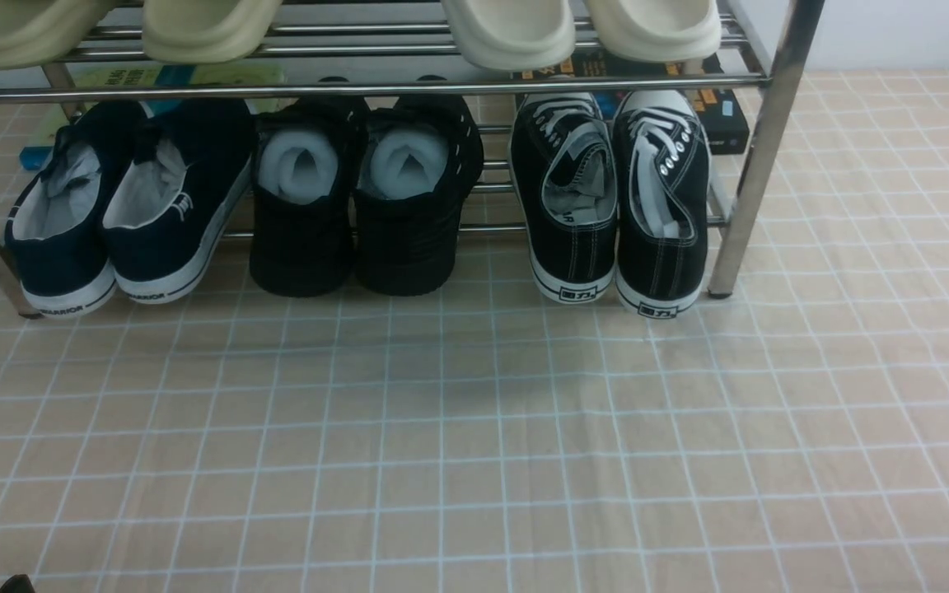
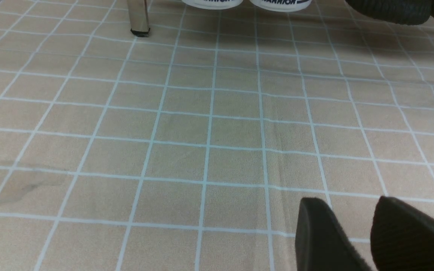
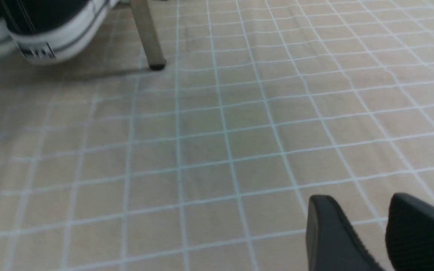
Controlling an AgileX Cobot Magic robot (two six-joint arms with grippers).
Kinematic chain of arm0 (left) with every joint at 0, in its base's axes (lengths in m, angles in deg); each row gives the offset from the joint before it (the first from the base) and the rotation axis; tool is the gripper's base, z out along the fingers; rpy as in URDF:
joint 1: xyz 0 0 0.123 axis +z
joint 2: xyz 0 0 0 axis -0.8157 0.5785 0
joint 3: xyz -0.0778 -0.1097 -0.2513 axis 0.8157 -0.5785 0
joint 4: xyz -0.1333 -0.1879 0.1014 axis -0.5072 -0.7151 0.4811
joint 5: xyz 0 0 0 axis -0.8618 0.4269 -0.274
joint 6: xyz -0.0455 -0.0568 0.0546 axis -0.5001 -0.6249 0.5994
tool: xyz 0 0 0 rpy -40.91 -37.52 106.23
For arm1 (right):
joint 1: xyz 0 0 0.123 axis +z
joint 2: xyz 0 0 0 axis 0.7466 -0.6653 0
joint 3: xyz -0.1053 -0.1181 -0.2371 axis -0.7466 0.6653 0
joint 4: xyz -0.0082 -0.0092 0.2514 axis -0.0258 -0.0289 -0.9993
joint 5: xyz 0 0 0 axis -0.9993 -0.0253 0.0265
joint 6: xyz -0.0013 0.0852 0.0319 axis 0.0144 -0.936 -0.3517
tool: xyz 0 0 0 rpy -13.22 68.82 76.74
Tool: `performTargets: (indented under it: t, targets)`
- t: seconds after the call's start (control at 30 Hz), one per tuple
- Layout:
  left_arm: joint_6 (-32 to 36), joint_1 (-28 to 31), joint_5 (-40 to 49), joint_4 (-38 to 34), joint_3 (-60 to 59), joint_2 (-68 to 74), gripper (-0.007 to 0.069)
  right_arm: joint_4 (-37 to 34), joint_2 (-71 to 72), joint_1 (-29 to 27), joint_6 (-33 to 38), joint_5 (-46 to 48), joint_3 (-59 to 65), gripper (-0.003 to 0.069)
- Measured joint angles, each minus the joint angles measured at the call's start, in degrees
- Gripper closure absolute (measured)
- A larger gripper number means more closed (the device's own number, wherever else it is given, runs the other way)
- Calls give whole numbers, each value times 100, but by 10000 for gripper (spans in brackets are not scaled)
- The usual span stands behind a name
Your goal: Take the shoes off the shelf from the light coffee tablecloth by hand.
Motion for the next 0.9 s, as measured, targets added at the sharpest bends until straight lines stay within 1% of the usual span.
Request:
performTargets:
  t: [0.1, 0.17, 0.23, 0.3, 0.43, 0.5, 0.57, 0.63, 0.67, 0.7, 0.77, 0.83, 0.87, 0.9]
  targets:
    - [0, 0, 0, 0, 0, 0, 385, -1306, 0, 0, -1042, -153, 25, 419]
    - [0, 0, 0, 0, 0, 0, 385, -1984, 0, 0, -1541, -220, 25, 419]
    - [0, 0, 0, 0, 0, 0, 385, -2308, 0, 0, -1743, -238, 25, 419]
    - [0, 0, 0, 0, 0, 0, 384, -2443, 0, 0, -1801, -257, 25, 419]
    - [0, 0, 0, 0, 0, 0, 384, -2501, 0, 0, -1801, -242, 25, 419]
    - [0, 0, 0, 0, 0, 0, 384, -2500, 0, 0, -1618, -107, -63, 438]
    - [0, 0, 0, 0, 0, 0, 384, -2442, 0, 0, -1105, -6, -398, 483]
    - [0, 0, 0, 0, 0, 0, 384, -2386, -28, 0, -786, 0, -650, 512]
    - [0, 0, 0, 0, 0, 0, 384, -2263, -162, 0, -312, -5, -1127, 559]
    - [0, 0, 0, 0, 0, 0, 384, -2132, -375, 0, 10, 12, -1447, 602]
    - [0, 0, 0, 0, 0, 0, 384, -1945, -892, 0, 554, 158, -2094, 659]
    - [0, 0, 0, 0, 0, 0, 384, -1774, -1512, 0, 921, 609, -2715, 673]
    - [0, 0, 0, 0, 0, 0, 384, -1757, -1666, 0, 946, 762, -2775, 673]
    - [0, 0, 0, 0, 0, 0, 384, -1644, -2168, 0, 1083, 1292, -3169, 673]
